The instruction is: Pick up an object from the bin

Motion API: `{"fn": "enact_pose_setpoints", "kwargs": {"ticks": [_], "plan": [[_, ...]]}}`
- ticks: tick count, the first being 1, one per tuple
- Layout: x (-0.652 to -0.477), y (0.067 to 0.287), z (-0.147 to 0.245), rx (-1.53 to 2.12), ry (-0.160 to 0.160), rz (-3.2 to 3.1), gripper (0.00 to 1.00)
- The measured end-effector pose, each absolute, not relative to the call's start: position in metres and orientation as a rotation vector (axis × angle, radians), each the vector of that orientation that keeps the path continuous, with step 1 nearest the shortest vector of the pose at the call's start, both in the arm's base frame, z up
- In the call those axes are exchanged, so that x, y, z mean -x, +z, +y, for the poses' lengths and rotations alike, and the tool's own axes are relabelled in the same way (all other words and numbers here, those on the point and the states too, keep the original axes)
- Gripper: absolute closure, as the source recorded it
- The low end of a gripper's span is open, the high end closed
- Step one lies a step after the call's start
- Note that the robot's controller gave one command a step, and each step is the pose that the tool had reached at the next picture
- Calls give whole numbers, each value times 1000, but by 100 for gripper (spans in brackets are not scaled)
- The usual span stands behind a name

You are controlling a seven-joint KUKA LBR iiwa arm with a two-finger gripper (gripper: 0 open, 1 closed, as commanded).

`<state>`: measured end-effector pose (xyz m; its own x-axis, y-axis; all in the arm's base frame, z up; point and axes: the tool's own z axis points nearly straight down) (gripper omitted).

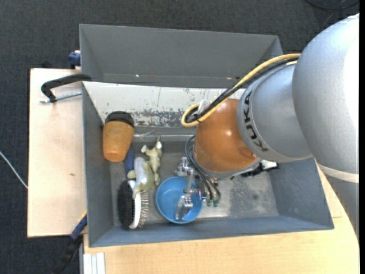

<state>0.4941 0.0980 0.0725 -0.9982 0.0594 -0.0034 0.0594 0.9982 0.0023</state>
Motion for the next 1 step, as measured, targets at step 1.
{"fn": "enact_pose_setpoints", "kwargs": {"ticks": [1], "plan": [[-504,78,97,-99,10,3100,100]]}}
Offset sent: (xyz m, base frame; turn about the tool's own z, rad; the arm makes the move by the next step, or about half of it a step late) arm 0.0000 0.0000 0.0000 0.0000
